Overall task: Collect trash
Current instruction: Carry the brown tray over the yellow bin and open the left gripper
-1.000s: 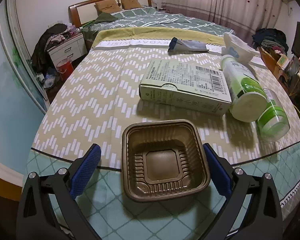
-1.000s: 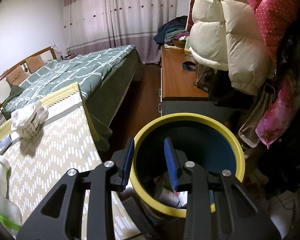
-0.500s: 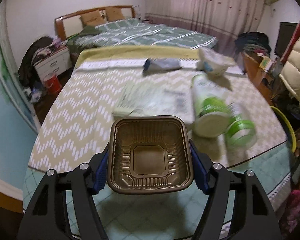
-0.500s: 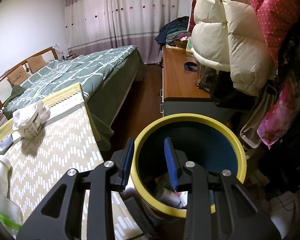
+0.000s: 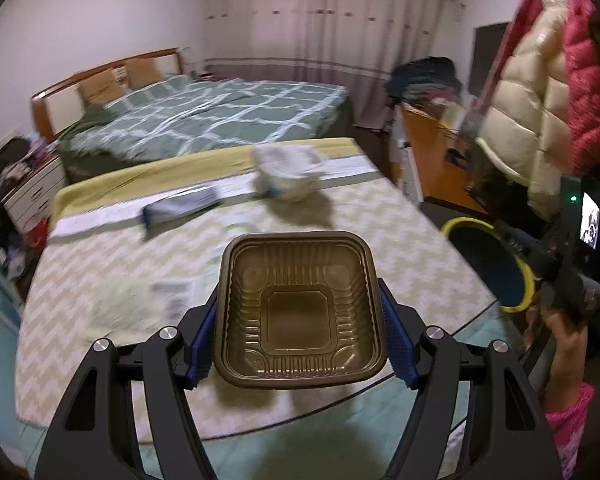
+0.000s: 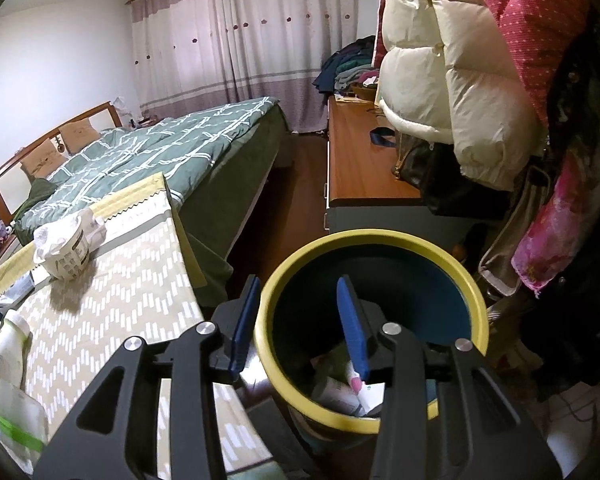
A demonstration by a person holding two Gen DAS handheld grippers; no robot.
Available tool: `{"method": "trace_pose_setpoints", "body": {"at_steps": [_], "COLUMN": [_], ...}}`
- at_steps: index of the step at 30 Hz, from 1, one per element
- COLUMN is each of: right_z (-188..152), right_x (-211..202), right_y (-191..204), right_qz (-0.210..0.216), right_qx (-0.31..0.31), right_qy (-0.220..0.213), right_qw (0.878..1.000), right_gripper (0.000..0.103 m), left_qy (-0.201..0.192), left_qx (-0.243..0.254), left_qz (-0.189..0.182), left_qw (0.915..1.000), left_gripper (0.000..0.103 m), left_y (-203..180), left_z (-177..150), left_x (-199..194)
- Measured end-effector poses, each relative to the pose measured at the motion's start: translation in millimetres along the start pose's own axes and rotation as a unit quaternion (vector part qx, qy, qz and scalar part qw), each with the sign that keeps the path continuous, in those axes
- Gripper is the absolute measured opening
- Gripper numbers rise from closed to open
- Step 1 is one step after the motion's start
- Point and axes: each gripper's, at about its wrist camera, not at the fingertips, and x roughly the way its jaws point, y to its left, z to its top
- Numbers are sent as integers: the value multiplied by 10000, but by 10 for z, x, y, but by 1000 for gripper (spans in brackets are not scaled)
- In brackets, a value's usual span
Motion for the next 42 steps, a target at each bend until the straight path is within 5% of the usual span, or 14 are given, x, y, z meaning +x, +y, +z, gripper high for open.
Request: {"method": "trace_pose_setpoints", "body": {"at_steps": [16, 28, 34, 37, 42], "right_z": [25, -41, -75, -80, -84], "right_x": [-221, -275, -262, -271, -273], "right_y": [-875, -1444, -1624, -1675, -1690], "right_qz": [-376, -619, -684, -707, -703], "right_qx": [484, 862, 987, 1050, 1064], "right_qy": [-177, -195, -151, -154, -162], "right_qw": [9980, 9942, 9926, 9918, 9917], "right_gripper": [52, 57, 57, 57, 57], "left_qy": [197, 1042, 1292, 1352, 1313], "left_qx": [842, 1479, 1581, 1574, 1371], "left_qz": [-963, -1502, -1469, -1401, -1397], "left_qw": [9916, 9720, 9678, 9682, 9718], "left_gripper": [69, 70, 72, 93, 93], "left_y": [-1448, -2665, -2984, -3071, -2950], "left_z": [531, 560, 502, 476, 501], "left_x": [738, 1641, 1952, 2059, 1970]}}
